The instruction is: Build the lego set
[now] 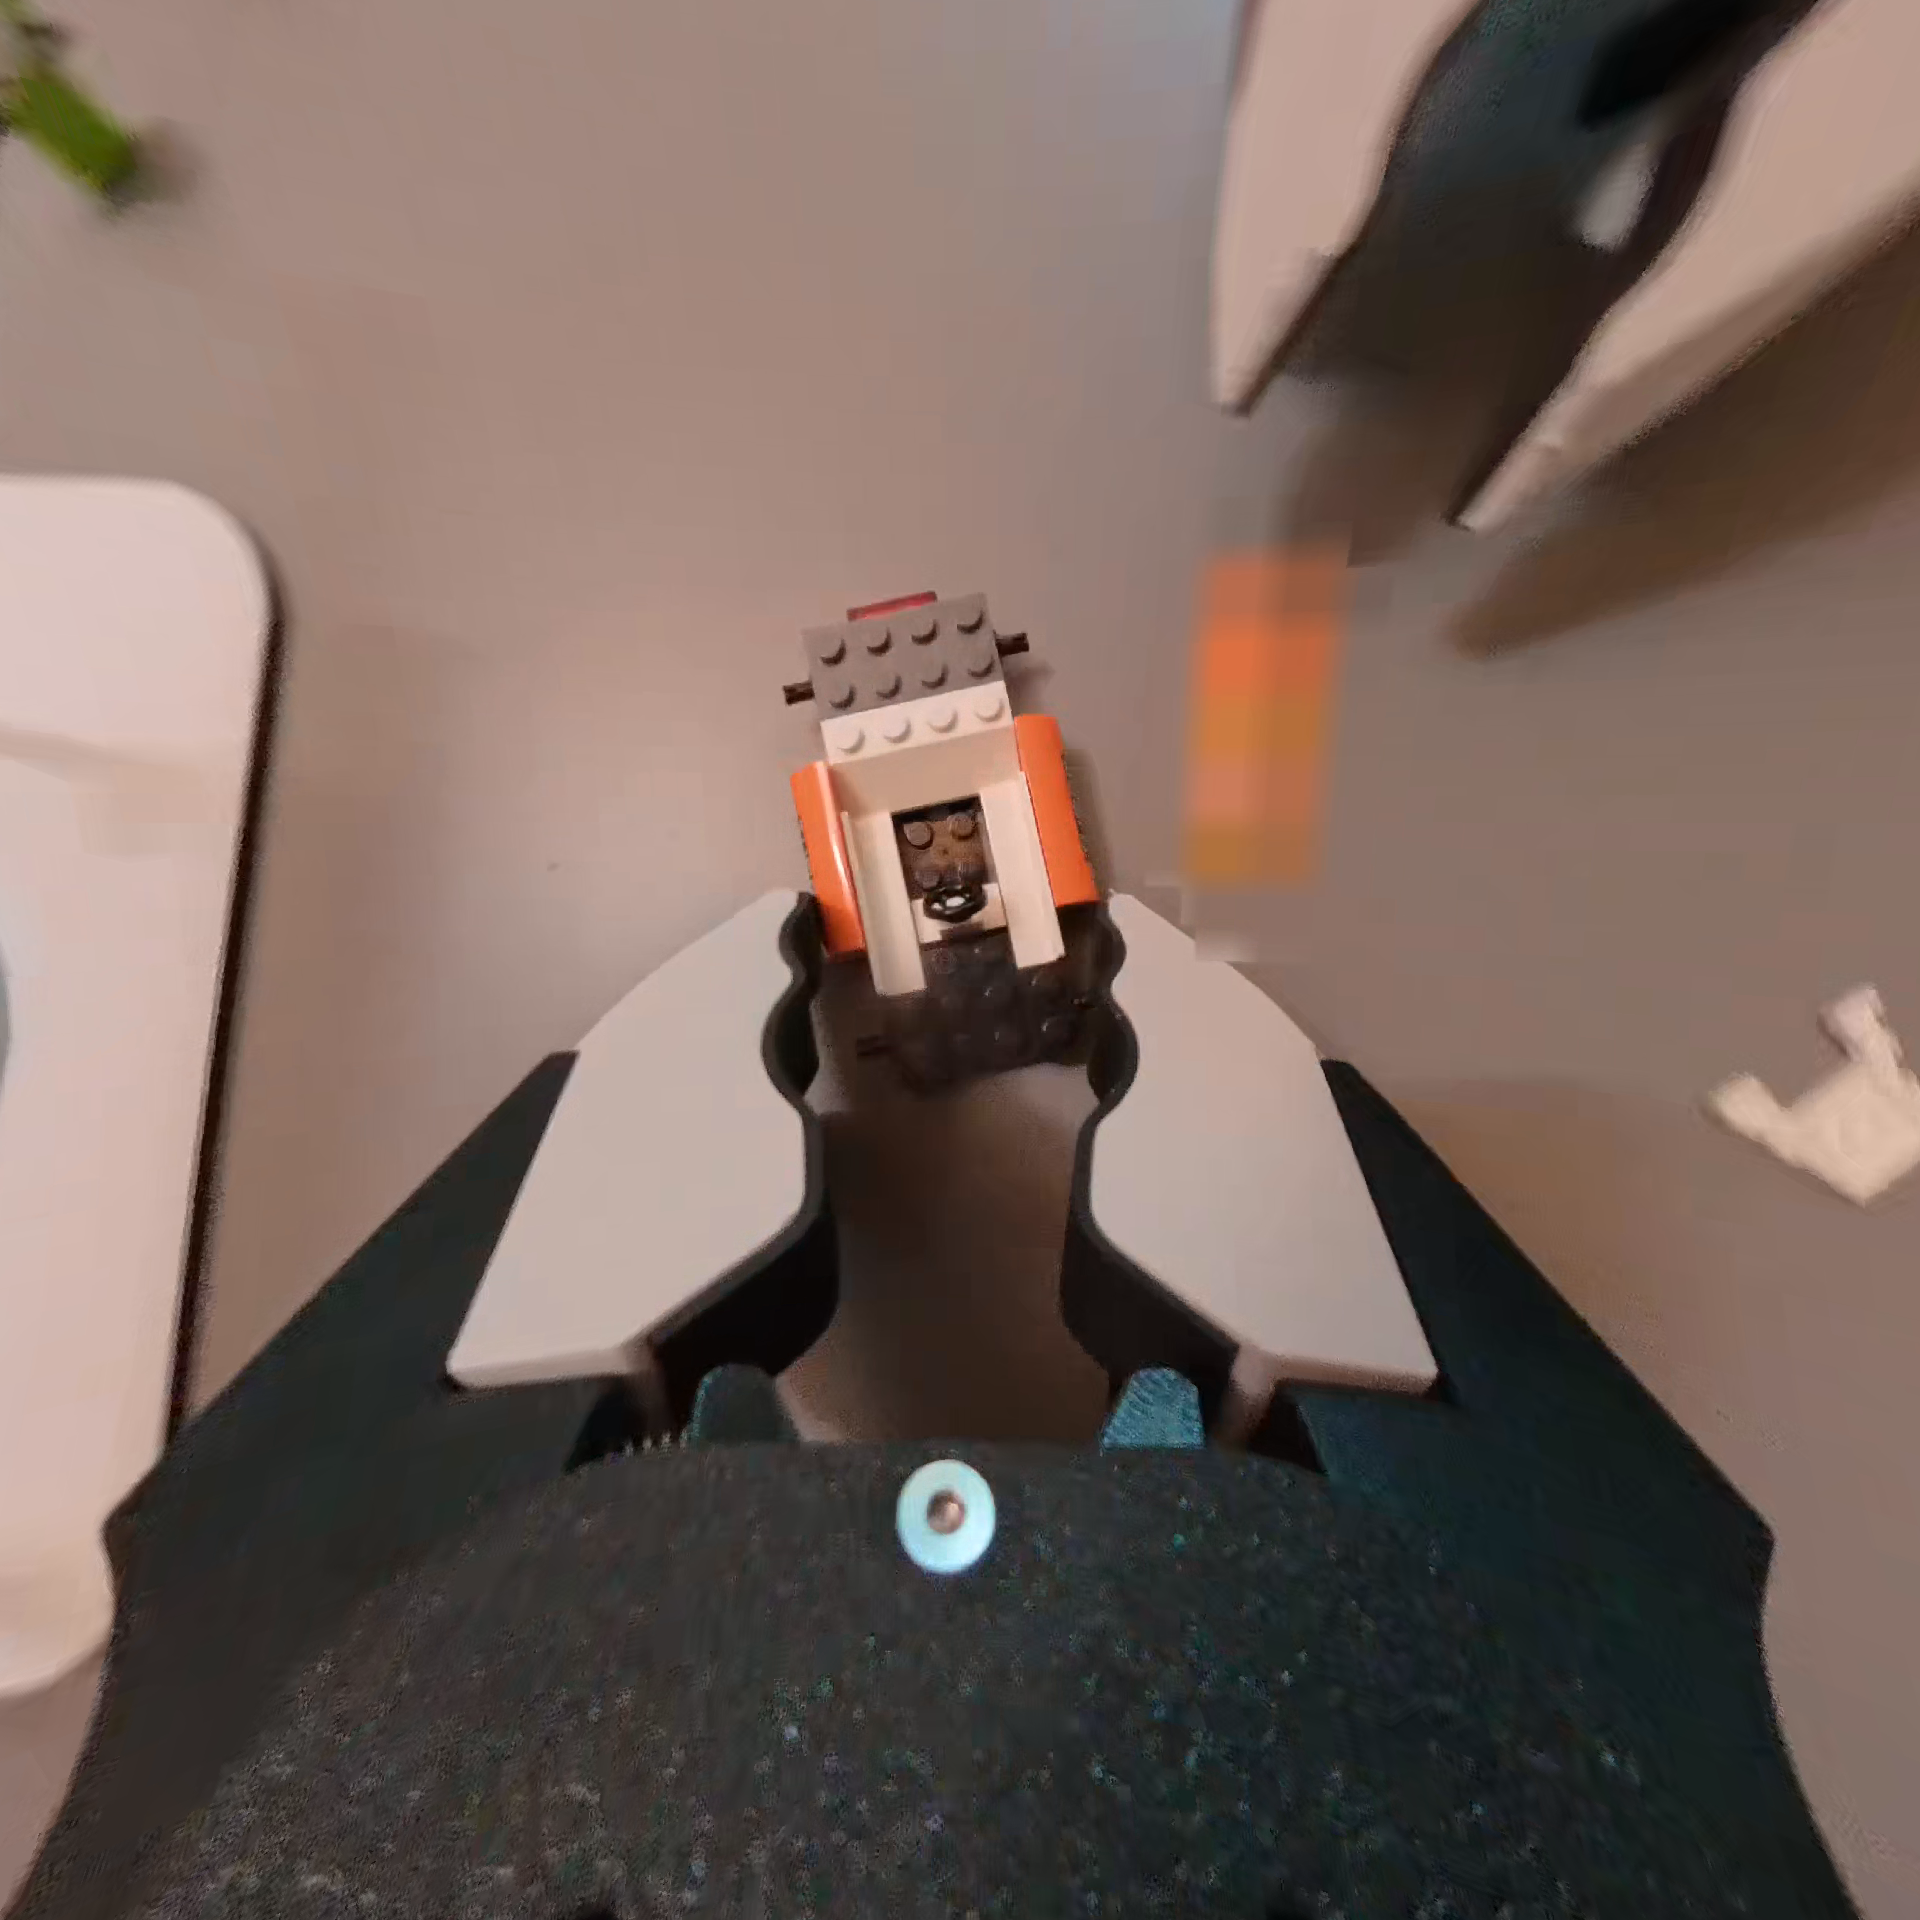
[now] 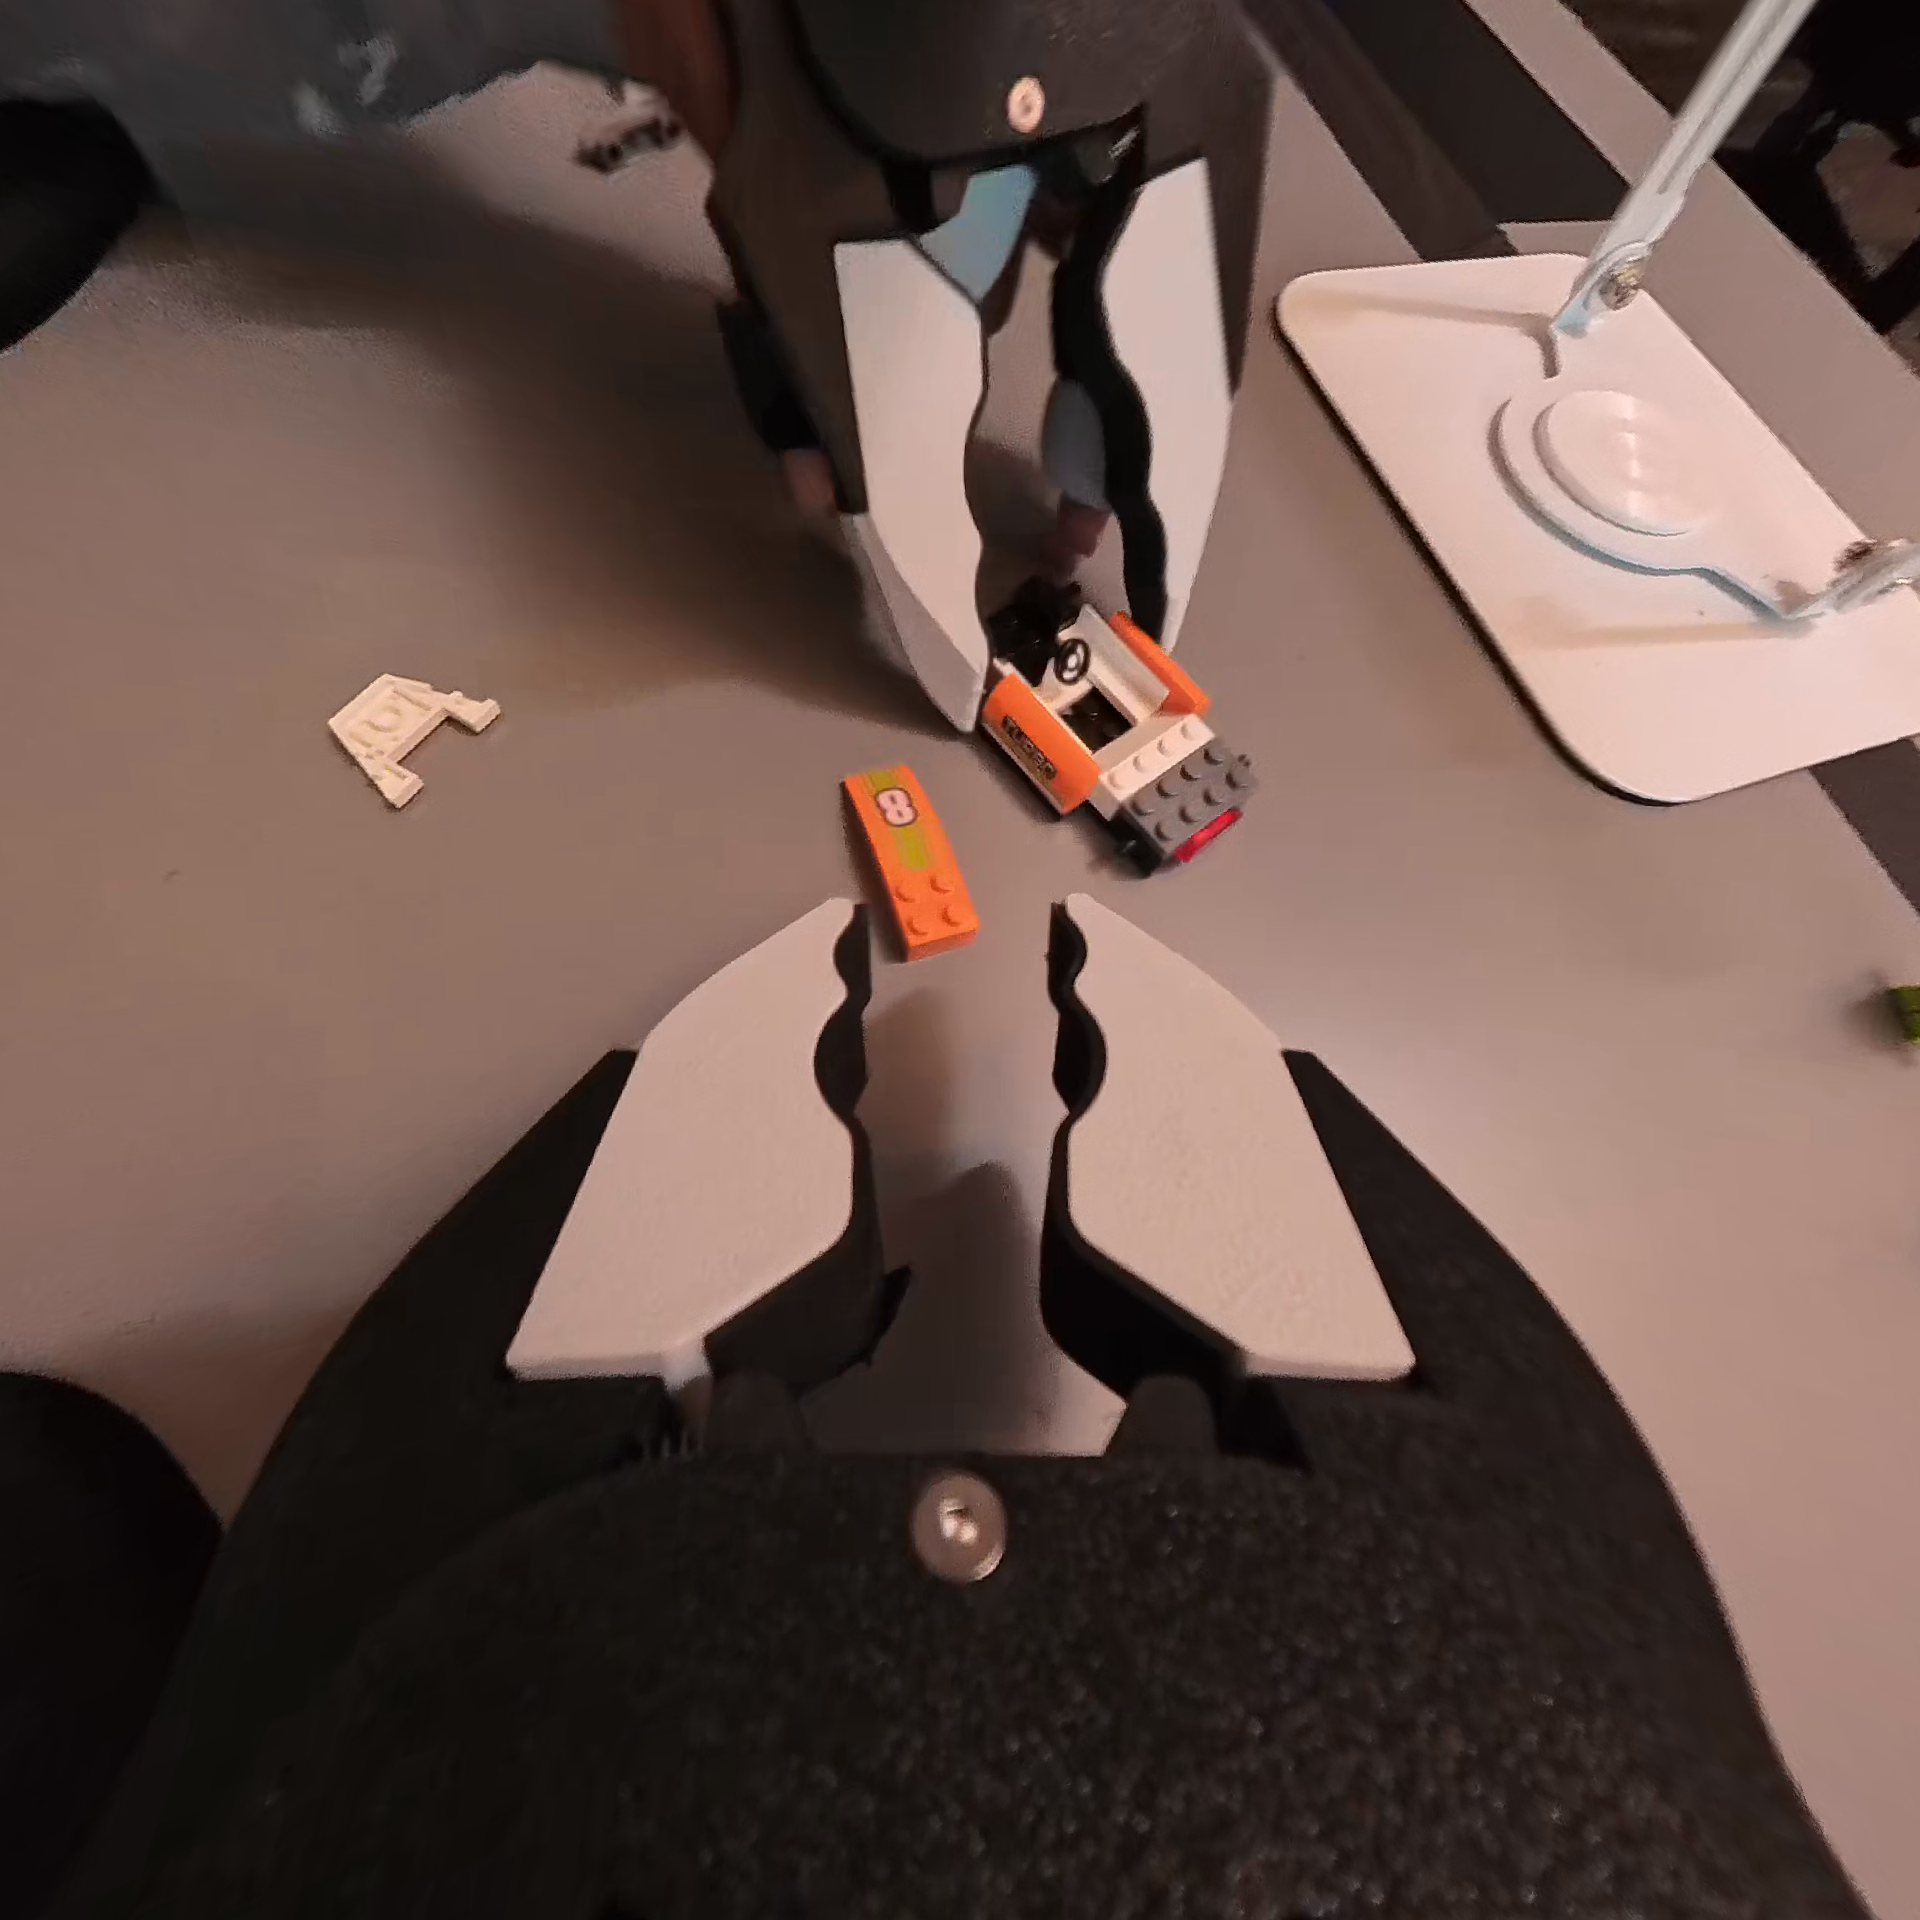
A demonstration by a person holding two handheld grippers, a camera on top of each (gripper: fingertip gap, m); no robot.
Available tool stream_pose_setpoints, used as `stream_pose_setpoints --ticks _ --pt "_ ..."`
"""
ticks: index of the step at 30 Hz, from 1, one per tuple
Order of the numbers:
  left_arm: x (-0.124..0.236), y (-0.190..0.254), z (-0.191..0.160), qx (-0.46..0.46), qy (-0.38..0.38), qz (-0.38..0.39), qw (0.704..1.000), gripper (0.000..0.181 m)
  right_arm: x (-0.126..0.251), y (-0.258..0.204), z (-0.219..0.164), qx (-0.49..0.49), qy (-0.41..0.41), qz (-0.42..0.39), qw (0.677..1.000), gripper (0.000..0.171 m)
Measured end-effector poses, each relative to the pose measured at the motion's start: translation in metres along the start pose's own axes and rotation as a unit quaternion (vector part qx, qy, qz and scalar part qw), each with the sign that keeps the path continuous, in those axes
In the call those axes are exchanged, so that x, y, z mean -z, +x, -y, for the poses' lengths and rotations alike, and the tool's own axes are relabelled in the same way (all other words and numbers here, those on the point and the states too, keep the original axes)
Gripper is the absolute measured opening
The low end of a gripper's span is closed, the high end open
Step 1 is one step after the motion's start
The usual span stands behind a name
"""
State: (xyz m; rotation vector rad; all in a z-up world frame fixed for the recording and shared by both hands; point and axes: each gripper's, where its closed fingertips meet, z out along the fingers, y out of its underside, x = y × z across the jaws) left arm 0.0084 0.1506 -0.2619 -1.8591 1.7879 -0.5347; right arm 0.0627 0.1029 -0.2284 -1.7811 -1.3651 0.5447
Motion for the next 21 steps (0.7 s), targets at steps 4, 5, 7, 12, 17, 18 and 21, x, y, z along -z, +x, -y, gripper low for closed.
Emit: stream_pose_setpoints --ticks 4,5,7,12,17,18,21 --pt "0.004 0.004 -0.006 -0.057 -0.013 -0.064 0.996 0.049 -0.012 -0.006 -0.007 0.01 -0.025 0.011 1.0 0.033" --pt "0.005 0.002 -0.007 -0.061 -0.015 -0.068 0.996 0.049 -0.014 -0.007 -0.008 0.012 -0.029 0.013 0.999 0.033" --pt "0.012 -0.001 -0.006 -0.058 -0.004 -0.069 0.996 0.055 -0.017 -0.009 -0.008 0.014 -0.033 0.014 0.999 0.034" --pt "0.043 0.0 -0.004 -0.031 0.053 -0.019 0.998 0.054 -0.028 -0.004 -0.01 0.023 -0.045 0.02 0.998 0.034" --pt "0.067 0.037 -0.007 0.01 0.098 0.026 0.995 0.047 -0.031 -0.016 -0.005 0.042 -0.054 0.055 0.996 0.014" --pt "0.07 0.047 -0.009 0.013 0.104 0.031 0.994 0.047 -0.031 -0.023 -0.003 0.052 -0.055 0.065 0.995 0.014" --pt "0.077 0.071 -0.017 0.027 0.114 0.047 0.992 0.047 -0.034 -0.044 0.008 0.087 -0.044 0.076 0.992 0.014"
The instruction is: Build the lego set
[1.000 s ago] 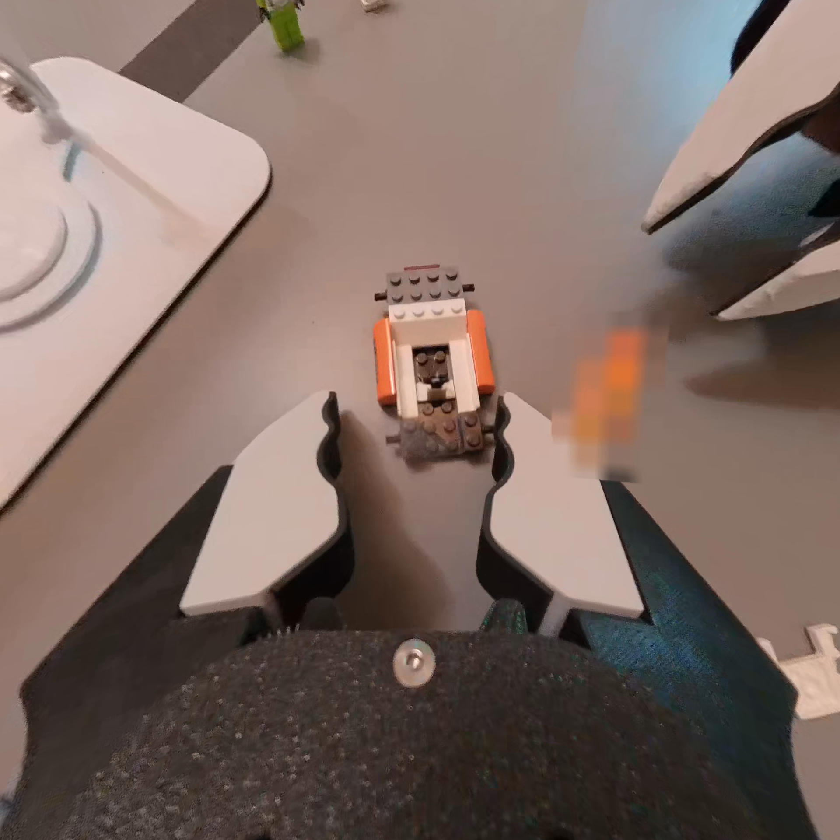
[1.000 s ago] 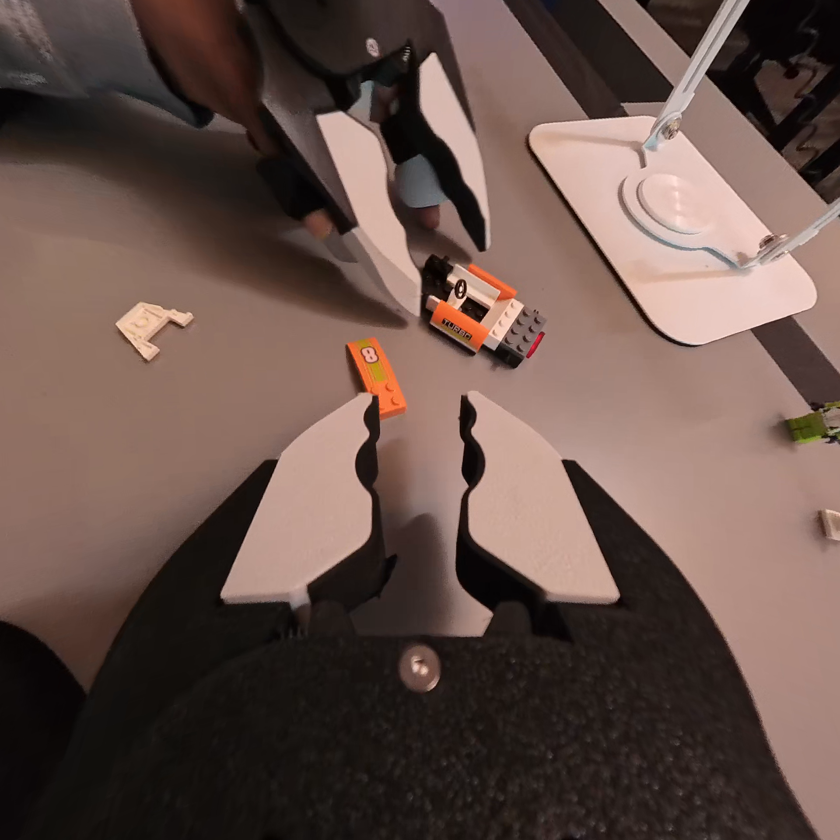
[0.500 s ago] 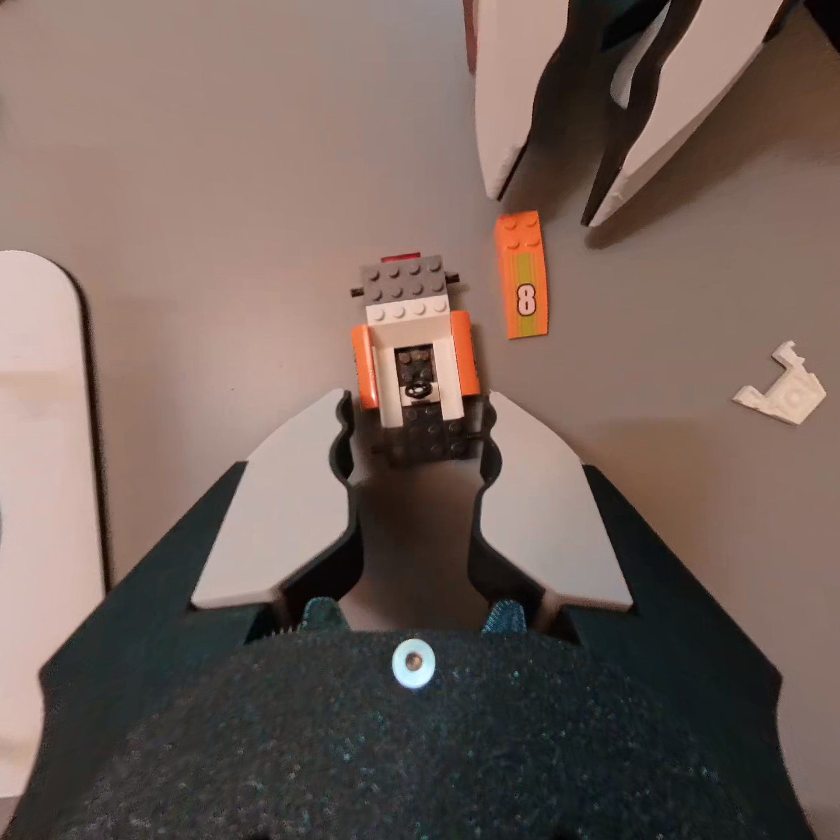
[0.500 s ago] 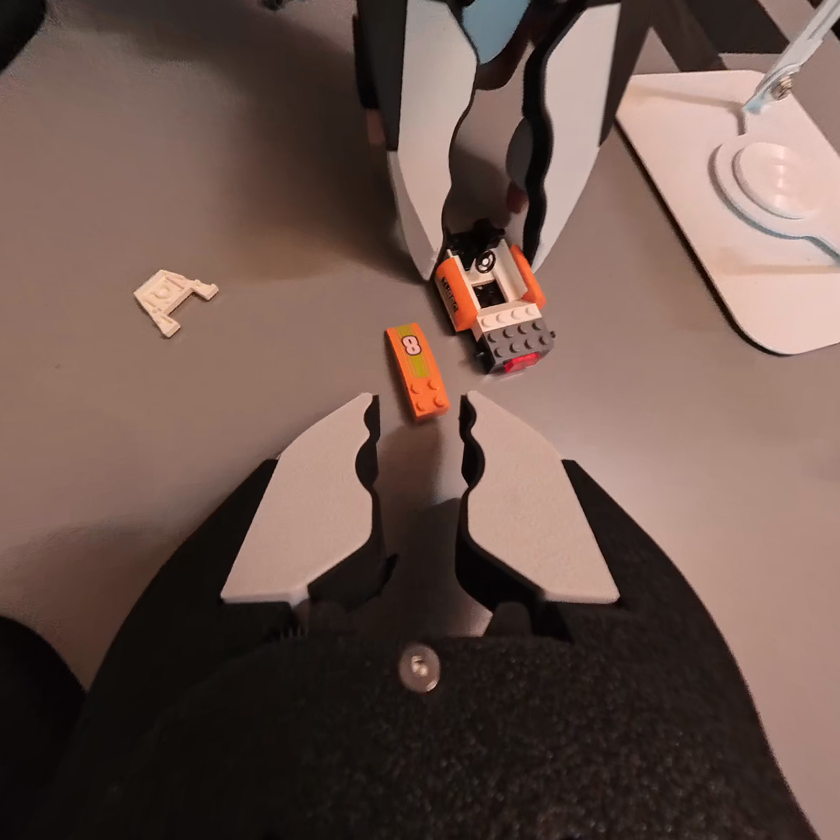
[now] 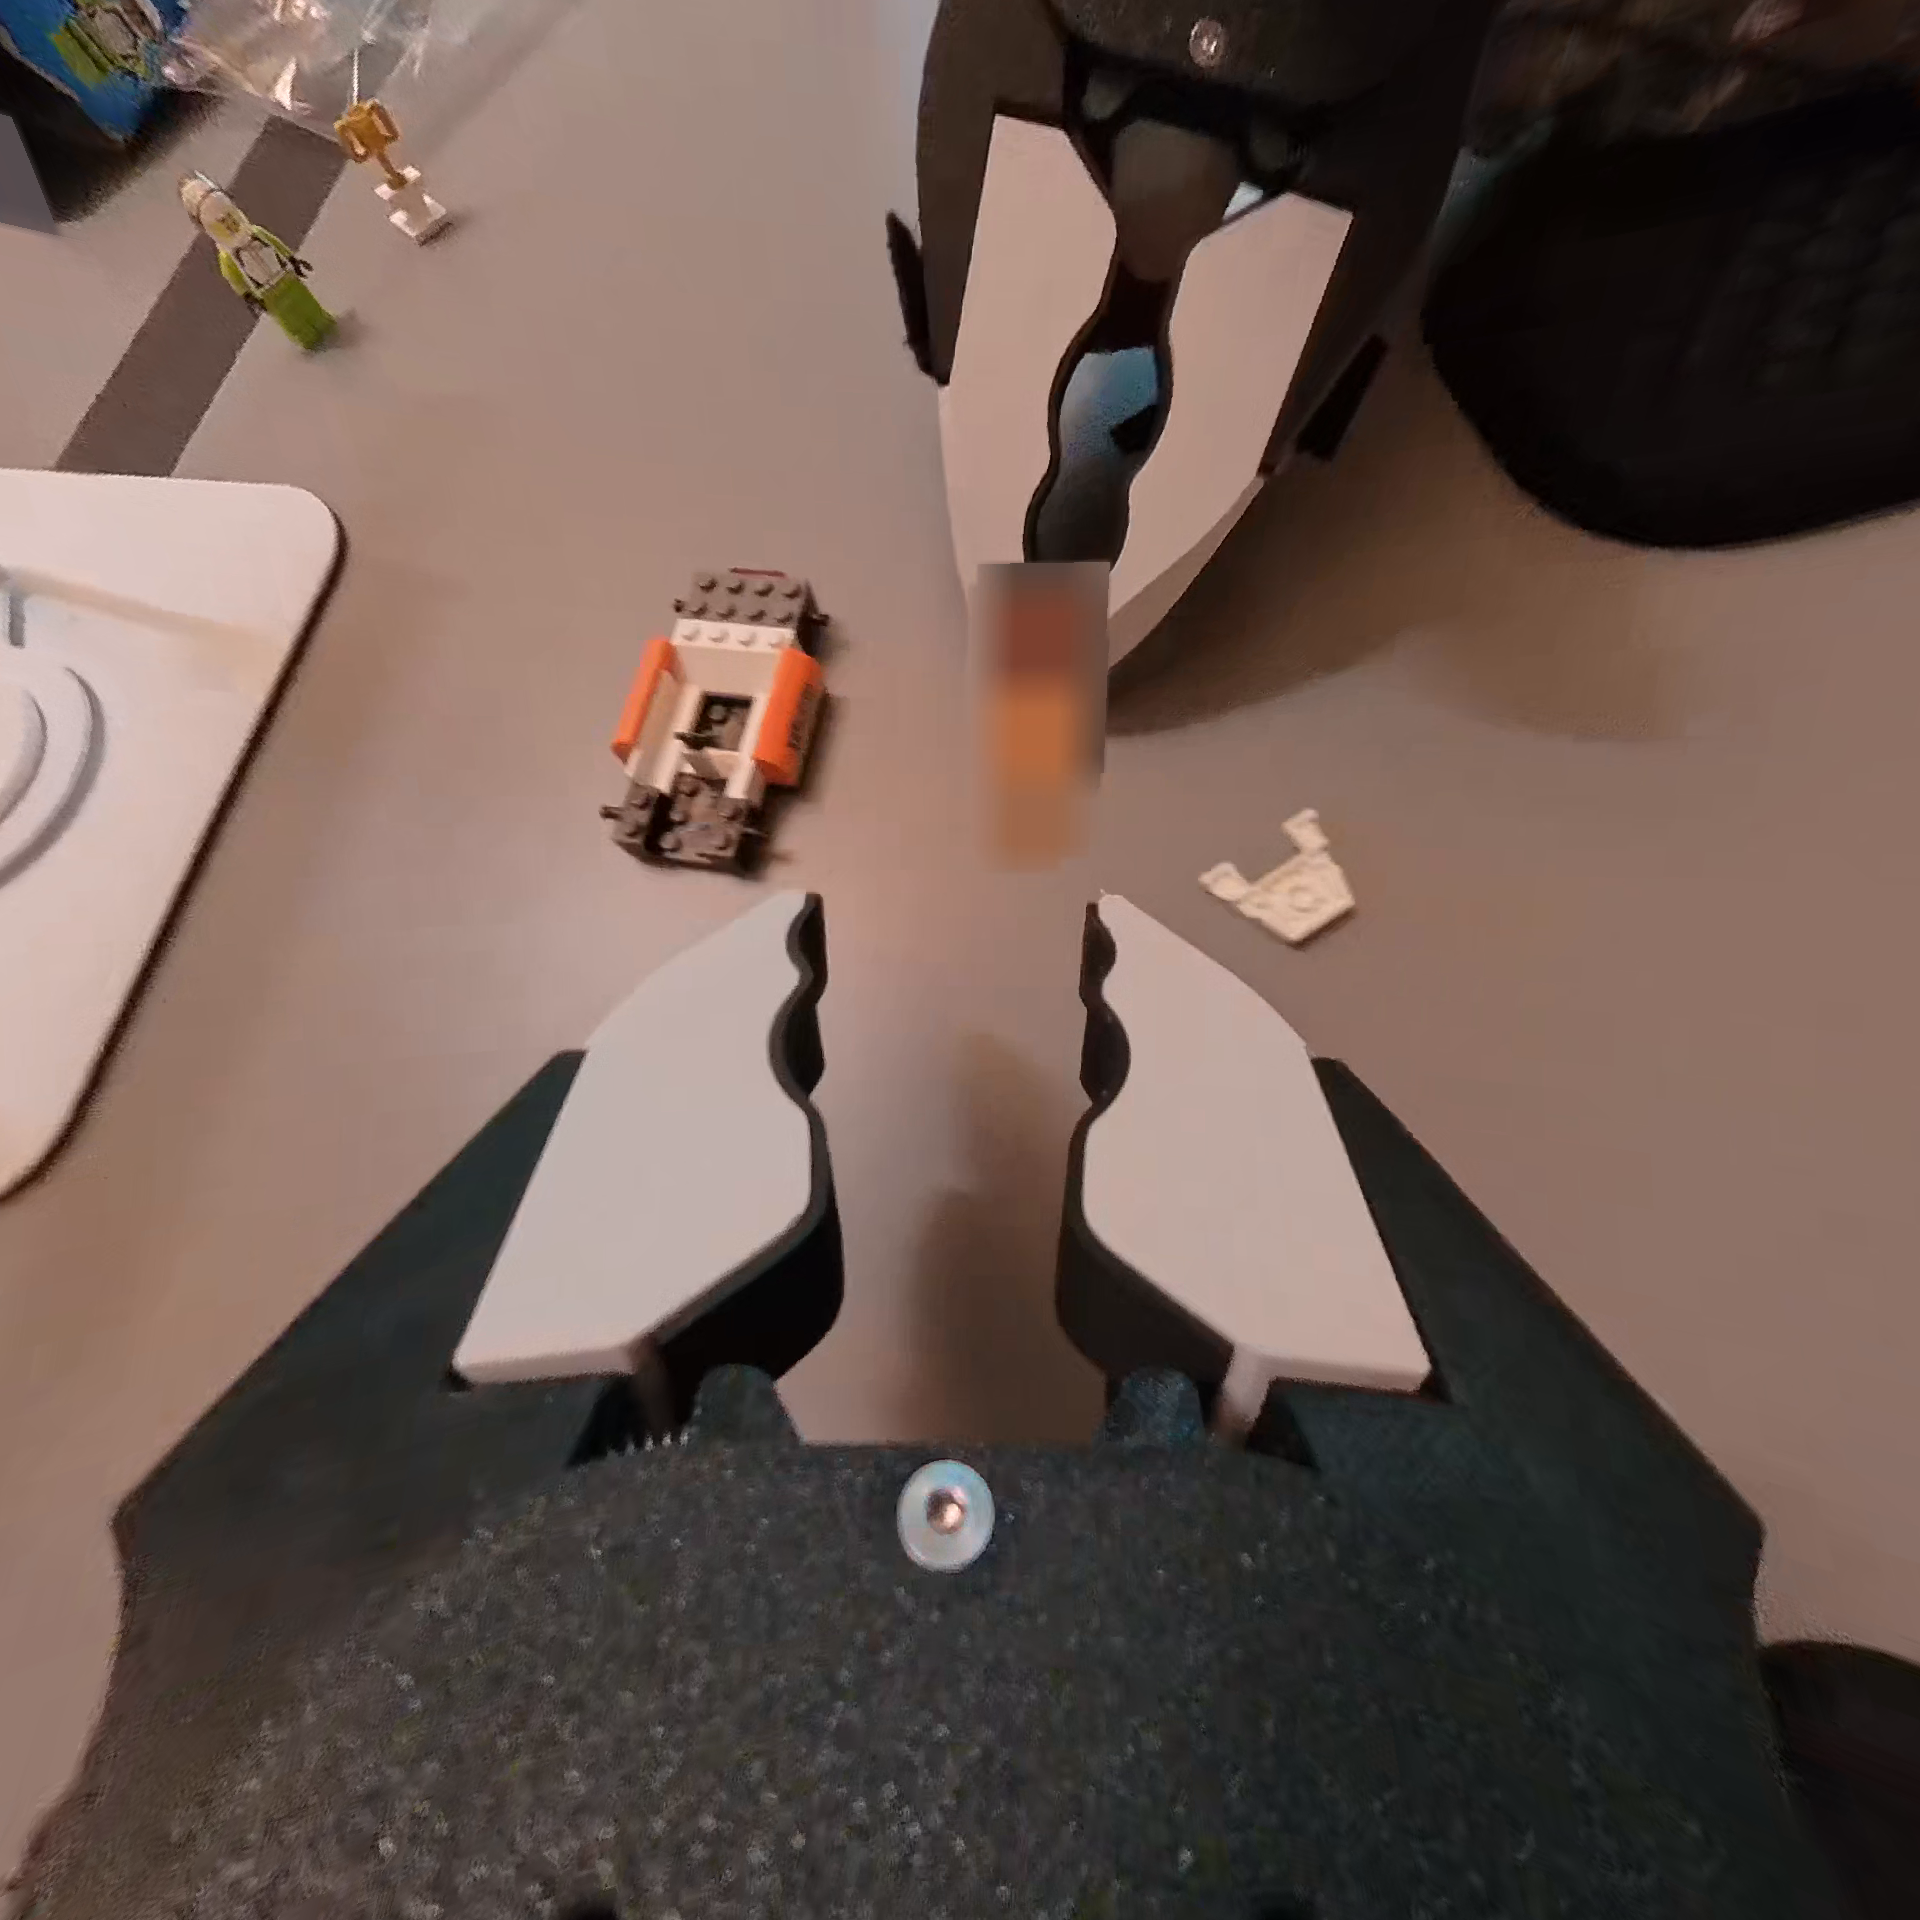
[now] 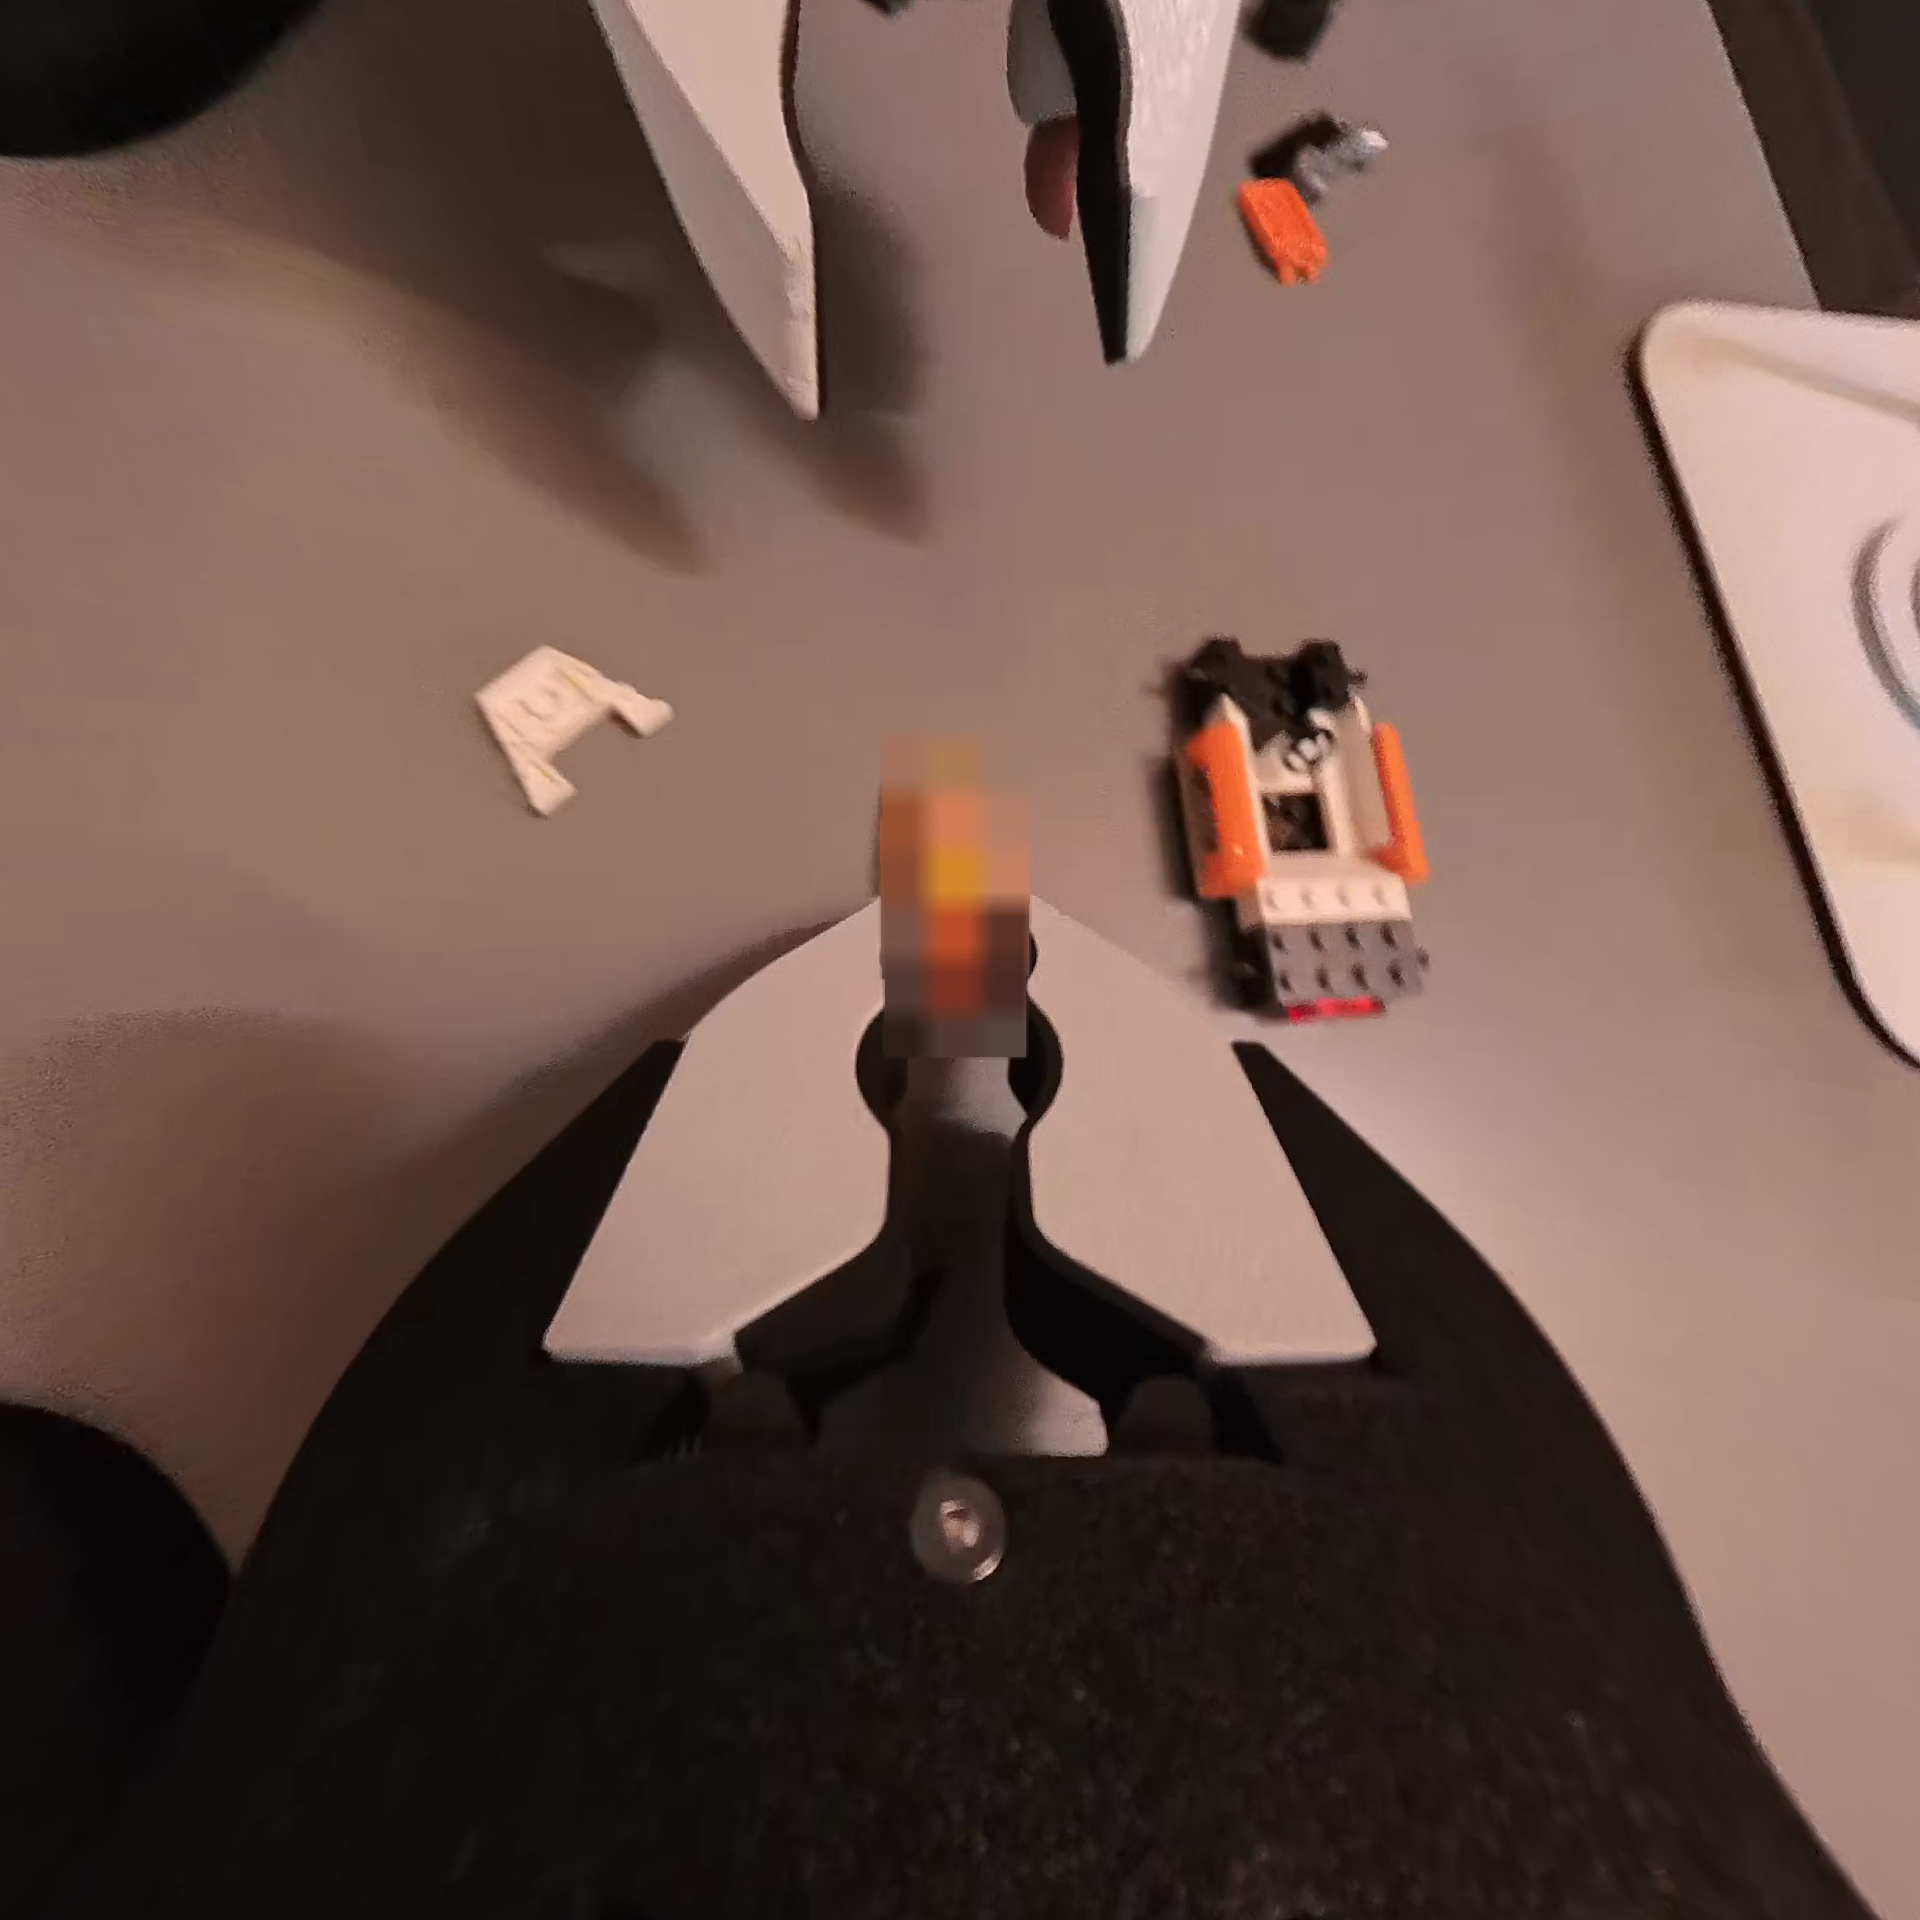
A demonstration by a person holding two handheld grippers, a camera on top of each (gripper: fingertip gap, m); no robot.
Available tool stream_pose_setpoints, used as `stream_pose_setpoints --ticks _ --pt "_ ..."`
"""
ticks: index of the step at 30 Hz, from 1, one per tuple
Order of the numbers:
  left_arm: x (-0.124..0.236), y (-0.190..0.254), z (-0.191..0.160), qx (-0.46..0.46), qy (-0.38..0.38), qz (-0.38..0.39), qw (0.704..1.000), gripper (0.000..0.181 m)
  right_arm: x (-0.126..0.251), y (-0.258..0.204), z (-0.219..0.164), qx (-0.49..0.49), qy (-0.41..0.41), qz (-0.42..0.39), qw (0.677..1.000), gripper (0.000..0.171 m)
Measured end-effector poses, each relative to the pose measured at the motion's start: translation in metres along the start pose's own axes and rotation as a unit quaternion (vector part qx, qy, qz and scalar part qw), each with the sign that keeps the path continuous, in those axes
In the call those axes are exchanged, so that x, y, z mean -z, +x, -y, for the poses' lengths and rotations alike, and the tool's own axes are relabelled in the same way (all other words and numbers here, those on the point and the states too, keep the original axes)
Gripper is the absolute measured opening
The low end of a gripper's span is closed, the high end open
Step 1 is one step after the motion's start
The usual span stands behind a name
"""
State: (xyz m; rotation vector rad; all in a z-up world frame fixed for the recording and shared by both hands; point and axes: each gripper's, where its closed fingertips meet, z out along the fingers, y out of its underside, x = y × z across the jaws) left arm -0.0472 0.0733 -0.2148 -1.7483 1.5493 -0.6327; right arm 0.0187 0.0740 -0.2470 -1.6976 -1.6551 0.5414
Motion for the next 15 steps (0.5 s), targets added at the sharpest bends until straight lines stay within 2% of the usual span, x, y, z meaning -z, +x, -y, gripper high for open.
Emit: stream_pose_setpoints --ticks 3,7,8,10,15 --pt "0.007 0.021 0.004 0.023 0.023 -0.002 0.999 0.044 -0.009 -0.016 0.008 0.032 -0.009 0.019 0.999 0.014" --pt "0.008 0.027 -0.001 -0.002 -0.002 0.029 1.0 0.045 -0.014 -0.019 0.009 0.039 -0.017 0.031 0.999 0.015" --pt "0.007 0.03 -0.001 -0.001 -0.005 0.03 1.0 0.045 -0.013 -0.018 0.01 0.036 -0.017 0.029 0.999 0.02" --pt "0.006 0.037 -0.002 0.01 -0.01 0.022 1.0 0.046 -0.006 -0.017 0.012 0.027 -0.008 0.024 0.999 0.027" --pt "-0.001 0.06 -0.019 0.04 -0.052 -0.017 0.998 0.052 0.006 -0.014 0.008 0.009 -0.006 0.004 1.0 0.029"
